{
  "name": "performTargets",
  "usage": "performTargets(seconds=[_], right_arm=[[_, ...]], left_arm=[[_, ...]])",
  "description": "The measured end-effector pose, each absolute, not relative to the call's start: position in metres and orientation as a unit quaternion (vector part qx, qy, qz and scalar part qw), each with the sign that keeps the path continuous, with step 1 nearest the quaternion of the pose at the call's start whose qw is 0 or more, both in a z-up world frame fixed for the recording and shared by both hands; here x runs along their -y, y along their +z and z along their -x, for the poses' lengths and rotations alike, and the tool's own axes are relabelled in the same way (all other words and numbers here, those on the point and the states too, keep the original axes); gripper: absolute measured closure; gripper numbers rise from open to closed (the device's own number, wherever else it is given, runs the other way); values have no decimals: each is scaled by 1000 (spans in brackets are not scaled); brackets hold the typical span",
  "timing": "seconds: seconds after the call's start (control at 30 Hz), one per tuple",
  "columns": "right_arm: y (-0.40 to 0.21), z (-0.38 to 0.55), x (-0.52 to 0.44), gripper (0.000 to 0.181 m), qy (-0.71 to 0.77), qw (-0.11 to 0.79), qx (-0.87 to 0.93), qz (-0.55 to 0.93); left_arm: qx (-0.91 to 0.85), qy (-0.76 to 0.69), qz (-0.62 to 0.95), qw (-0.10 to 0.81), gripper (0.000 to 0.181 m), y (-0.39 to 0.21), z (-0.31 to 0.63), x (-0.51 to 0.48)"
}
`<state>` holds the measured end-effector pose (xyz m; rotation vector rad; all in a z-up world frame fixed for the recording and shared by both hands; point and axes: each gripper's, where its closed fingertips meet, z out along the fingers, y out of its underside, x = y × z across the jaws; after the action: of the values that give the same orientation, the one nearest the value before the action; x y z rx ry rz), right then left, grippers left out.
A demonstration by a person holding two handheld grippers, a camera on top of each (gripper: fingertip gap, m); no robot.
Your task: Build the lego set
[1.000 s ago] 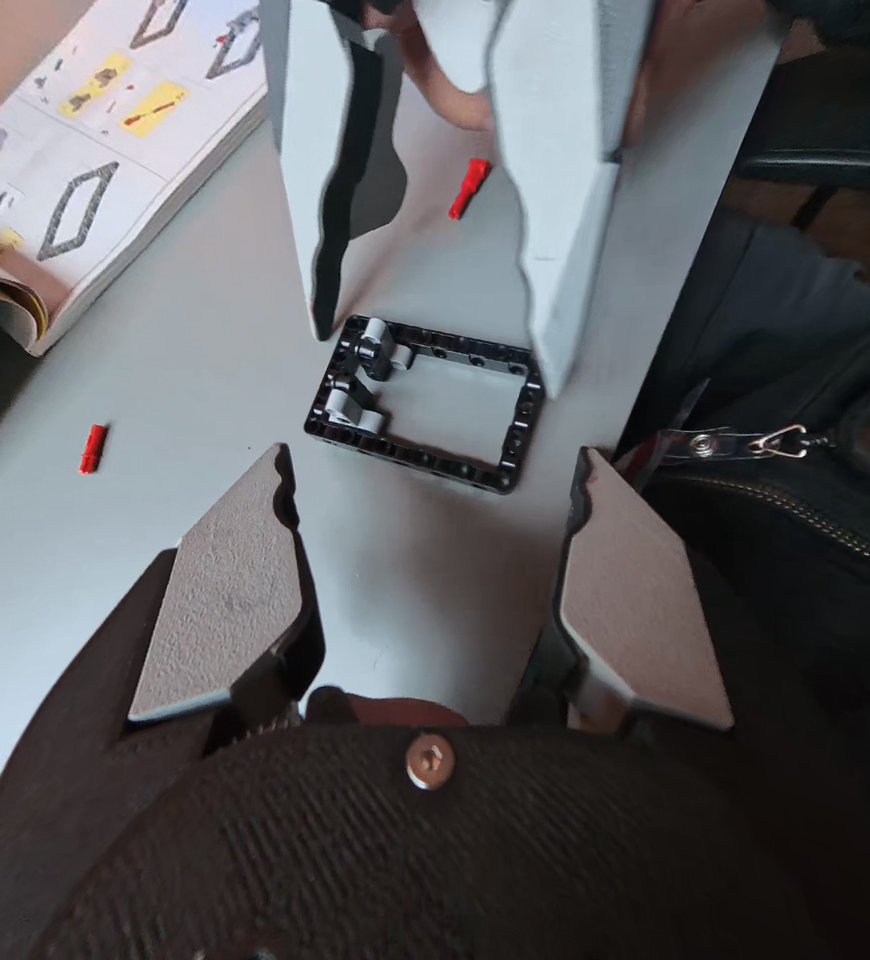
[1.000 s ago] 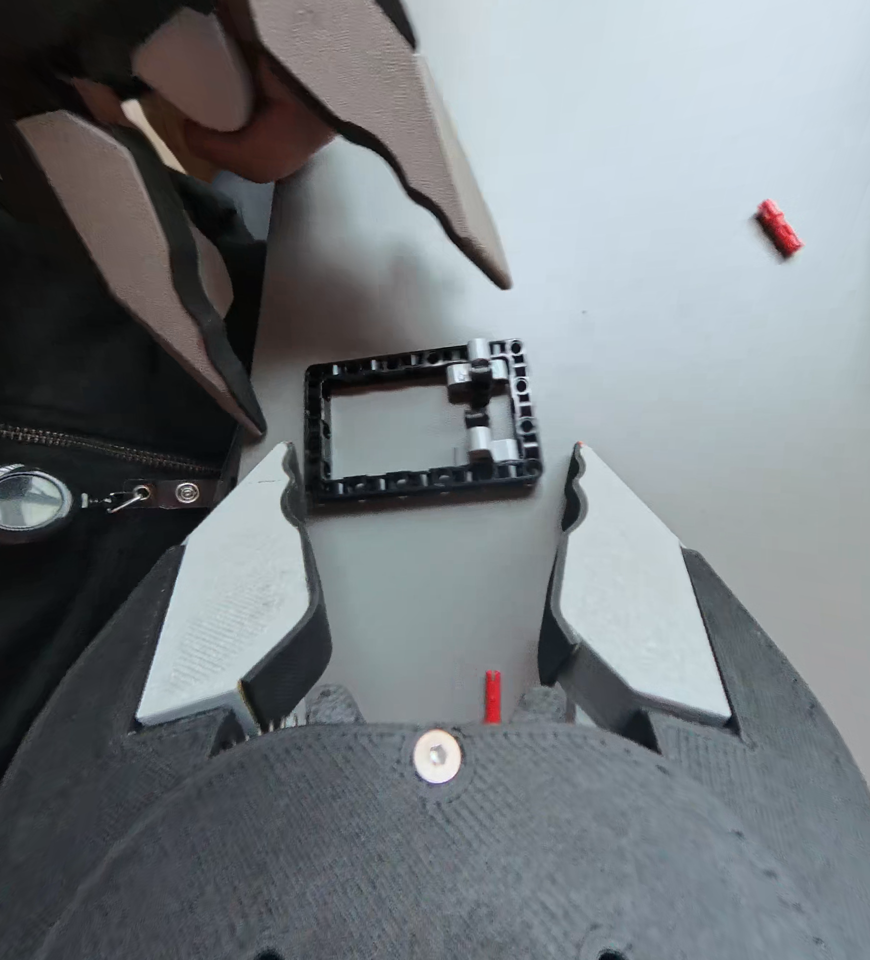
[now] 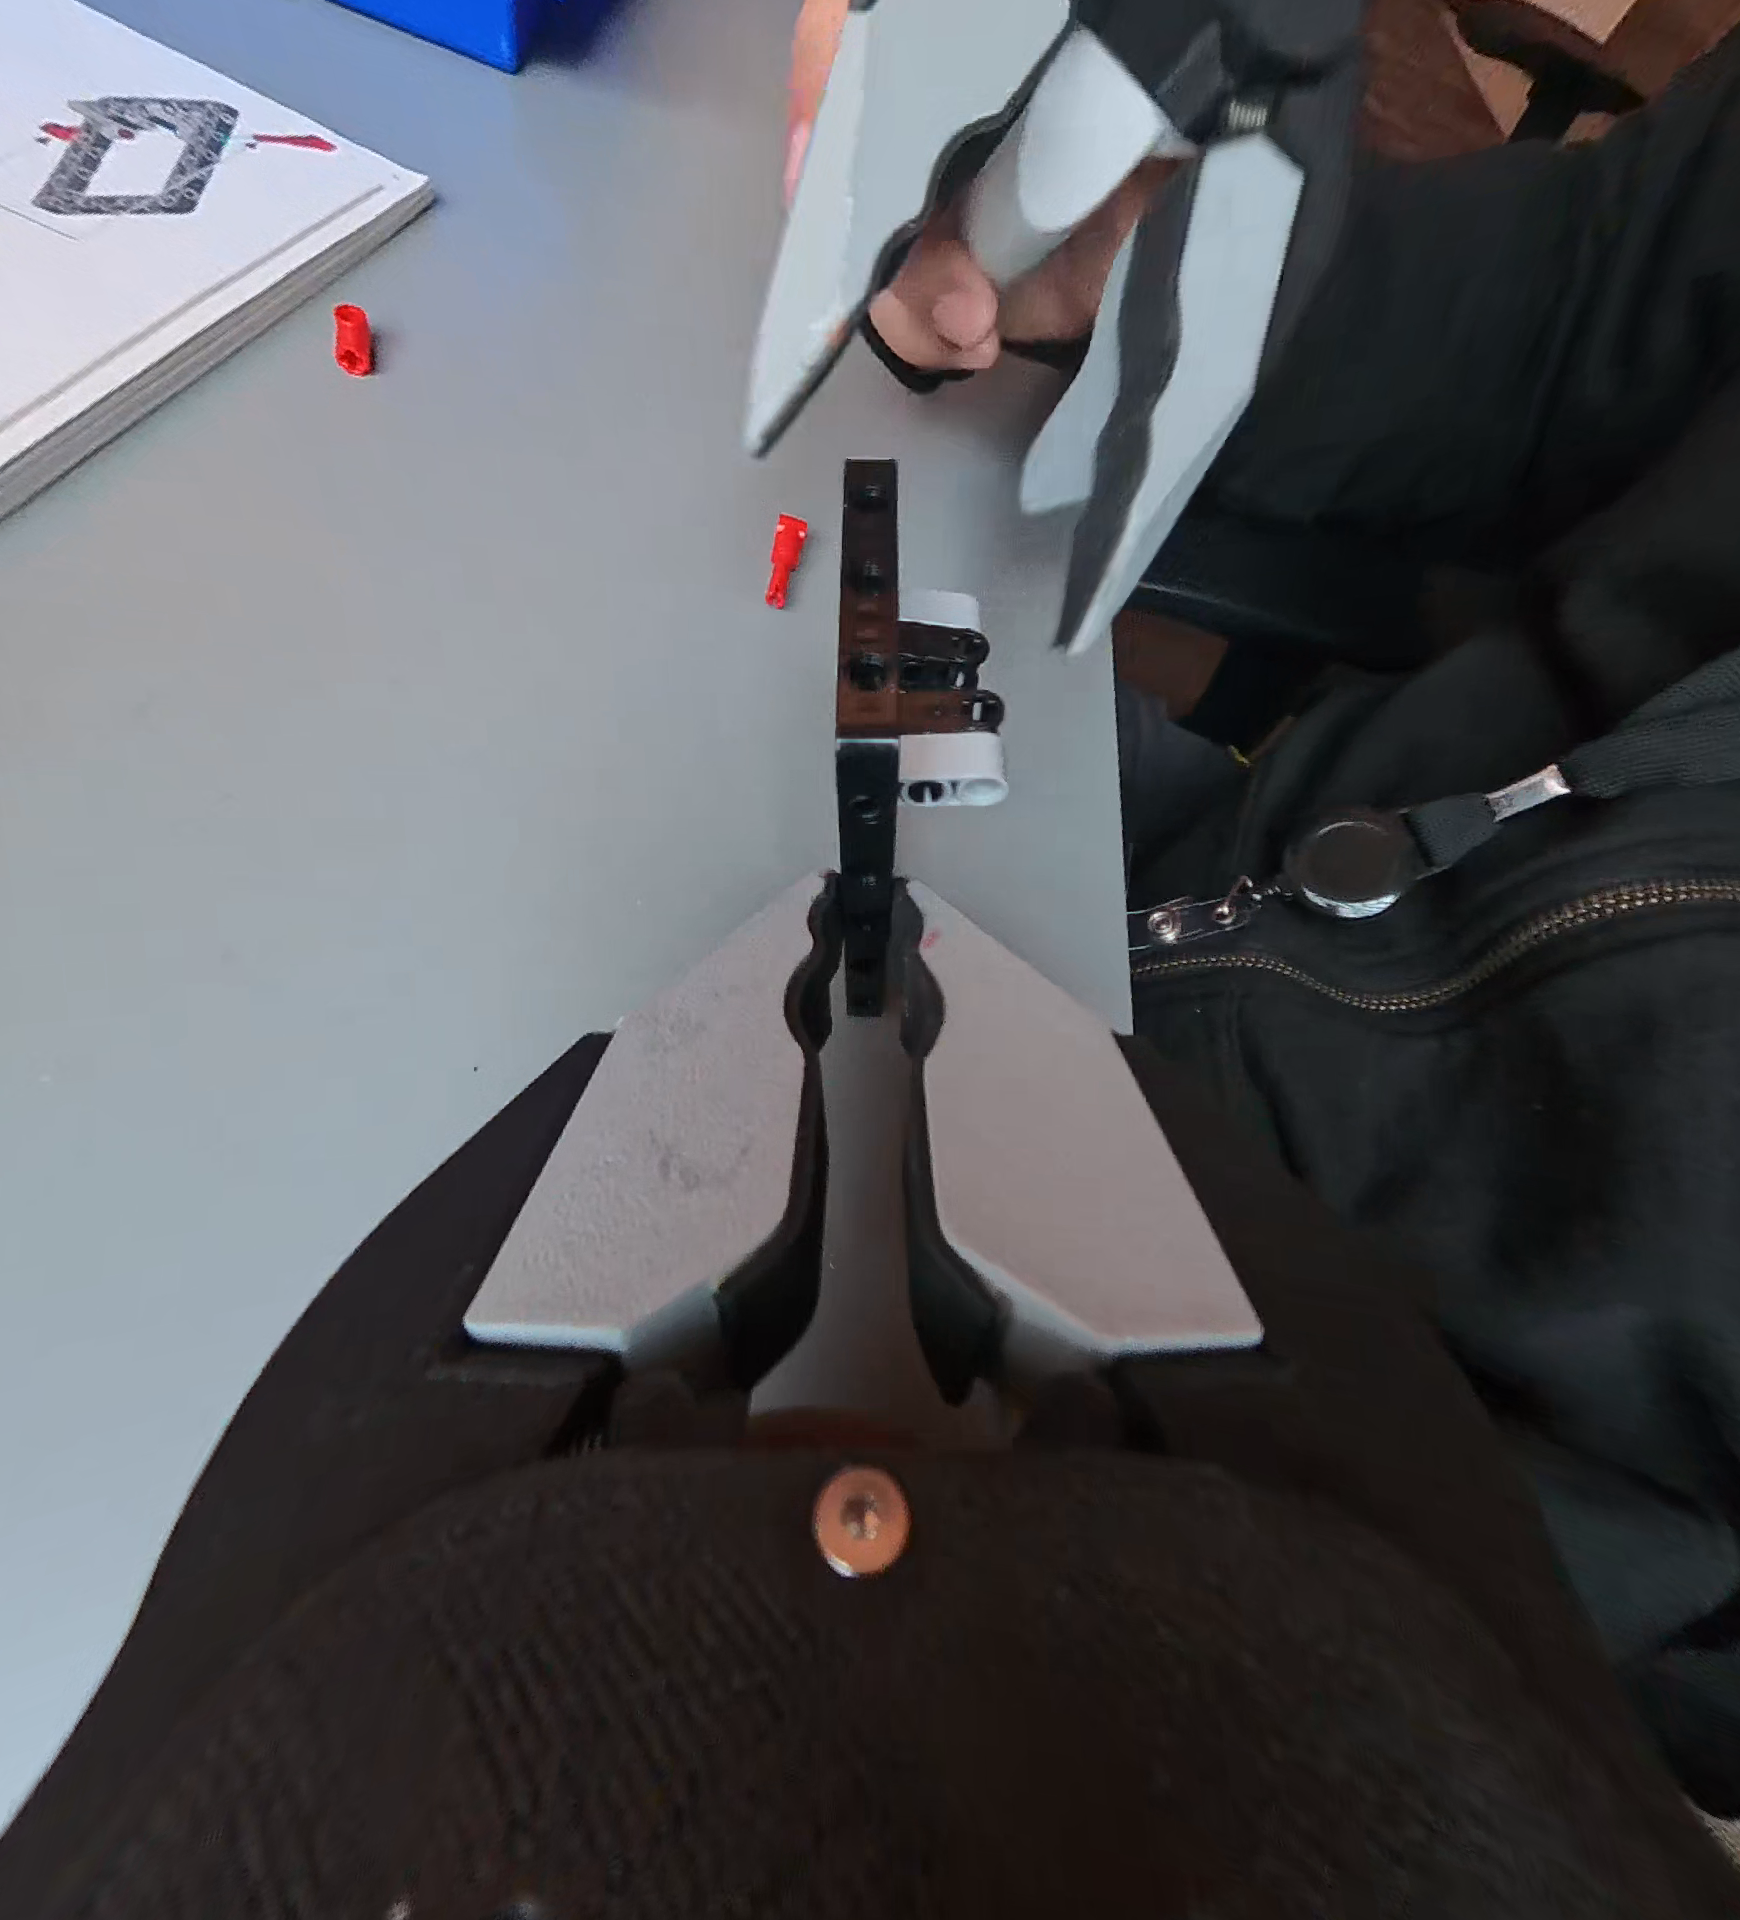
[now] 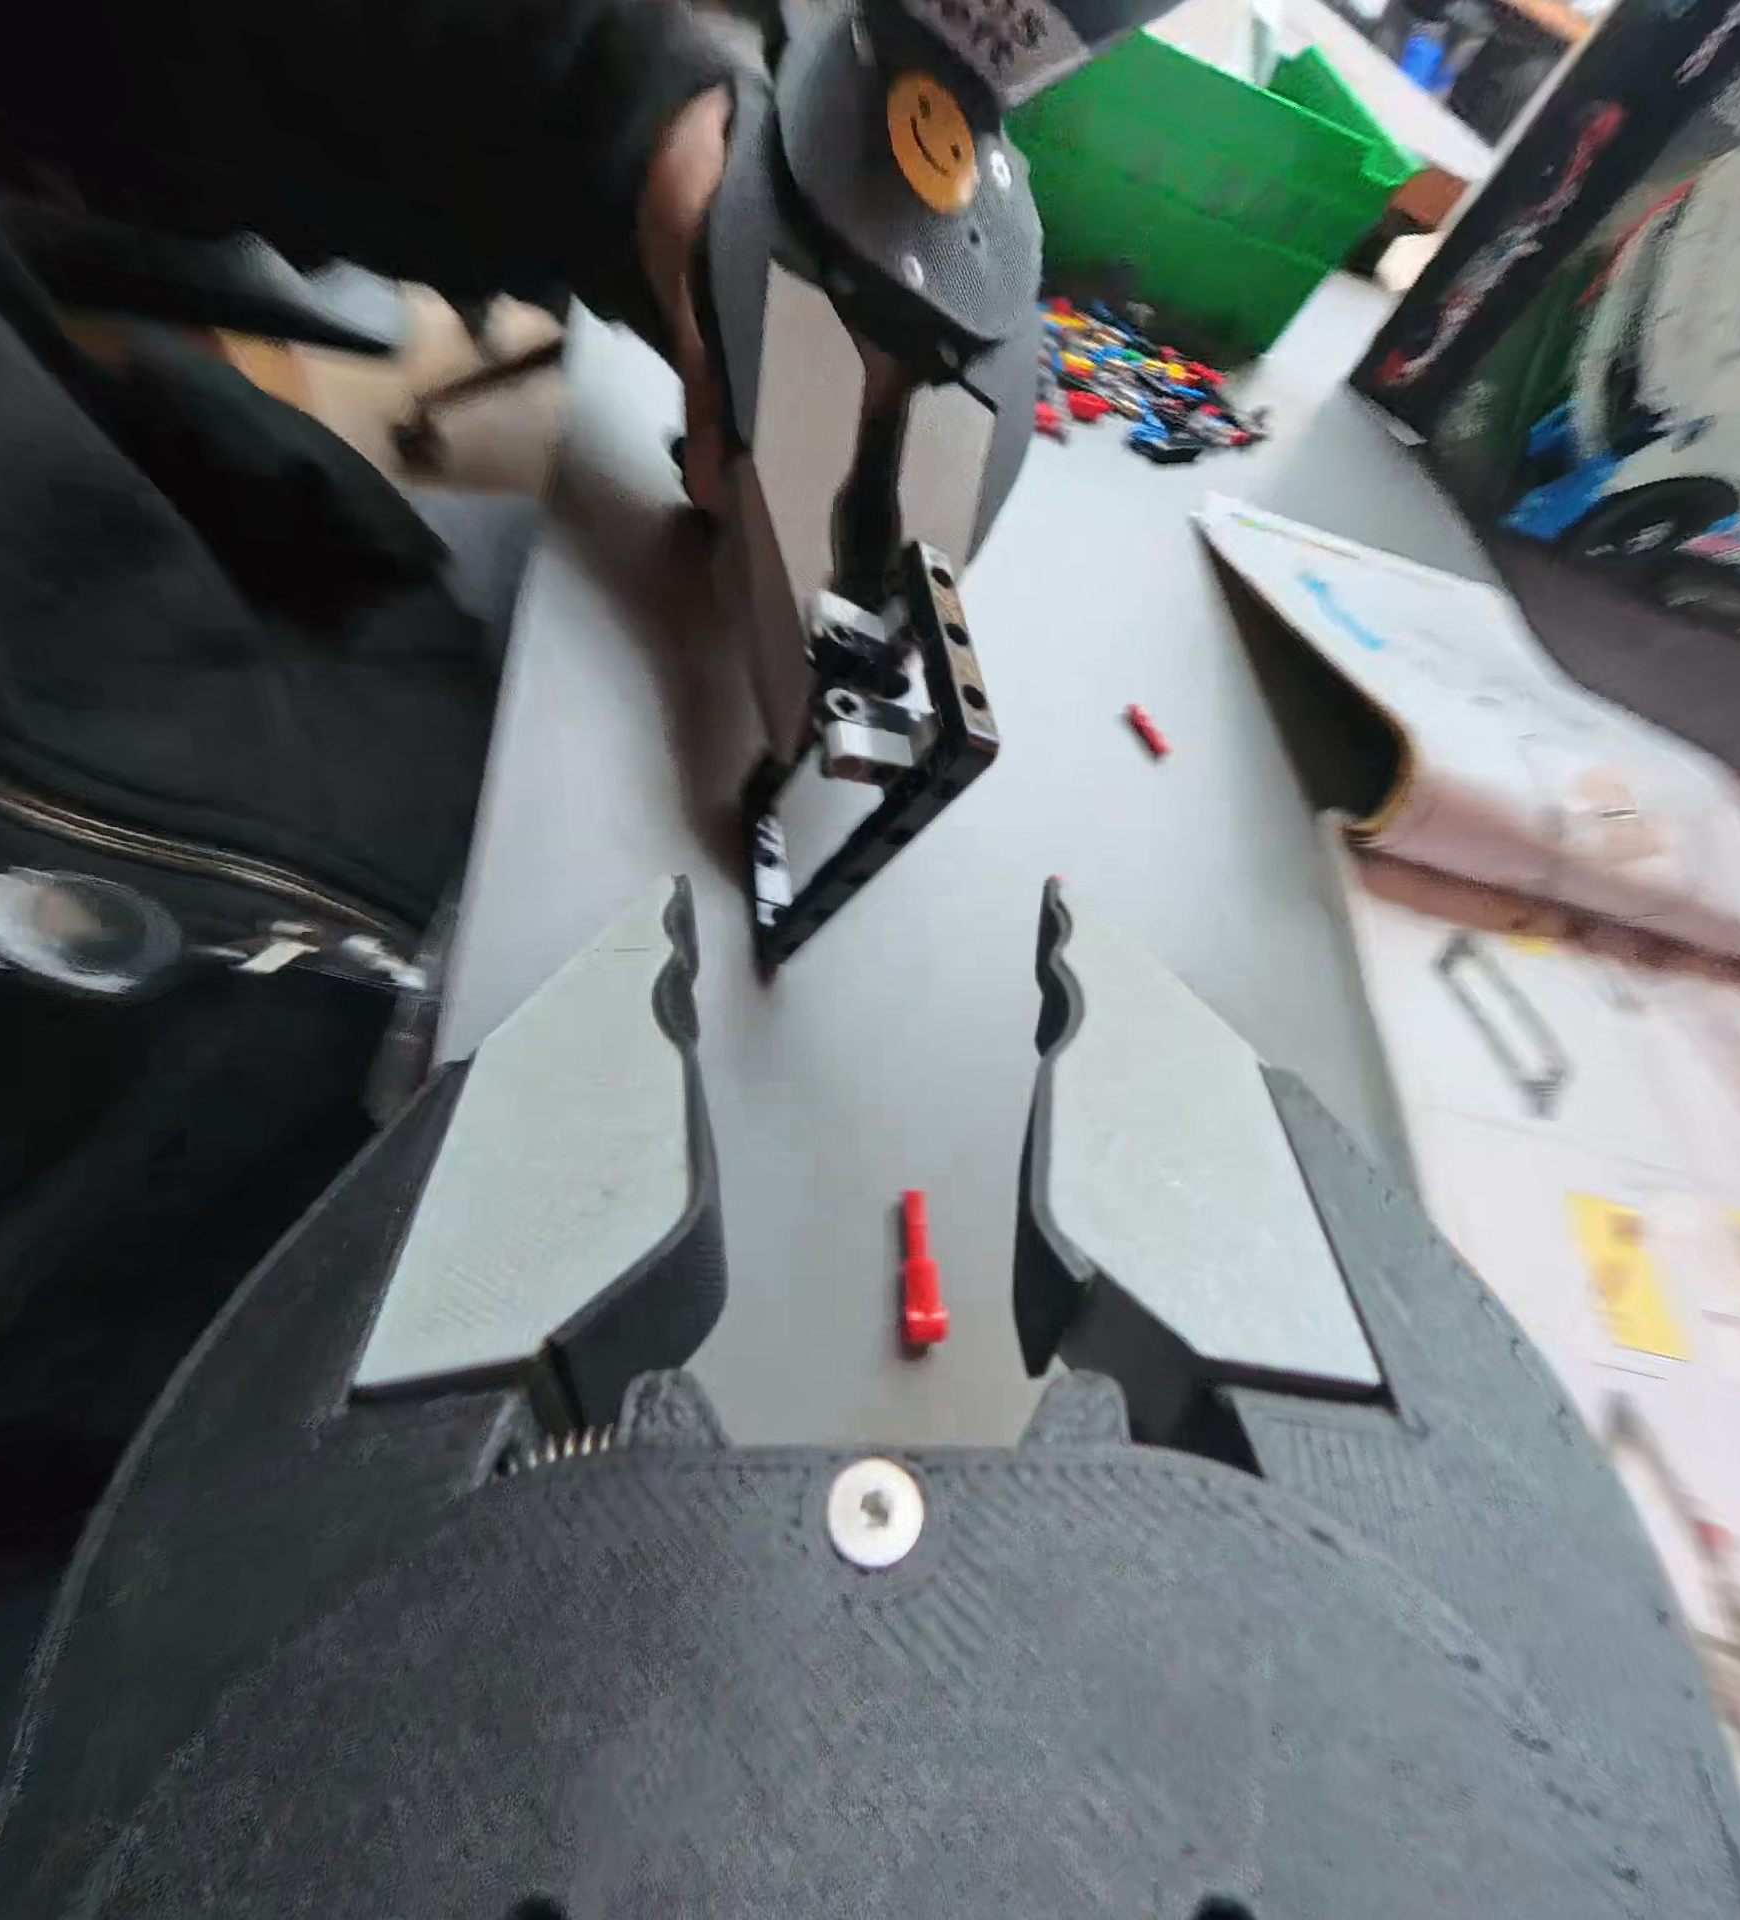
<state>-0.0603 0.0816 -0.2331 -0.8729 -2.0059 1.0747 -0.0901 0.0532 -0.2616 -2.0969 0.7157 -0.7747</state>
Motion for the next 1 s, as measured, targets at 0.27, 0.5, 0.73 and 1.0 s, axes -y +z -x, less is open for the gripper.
performTargets(seconds=[0.27,0.5,0.73,1.0], right_arm=[[-259,70,-72,171,445,222,774,391],[-259,71,-71,176,416,252,784,386],[-259,77,-67,176,416,246,785,388],[-259,44,-106,148,376,267,781,422]], left_arm=[[-284,-307,824,383,175,-262,83,-57],[-289,-249,840,385,139,-241,106,-51],[-367,-220,836,343,152,-216,76,-67],[-372,-233,837,327,174,-221,71,-70]])
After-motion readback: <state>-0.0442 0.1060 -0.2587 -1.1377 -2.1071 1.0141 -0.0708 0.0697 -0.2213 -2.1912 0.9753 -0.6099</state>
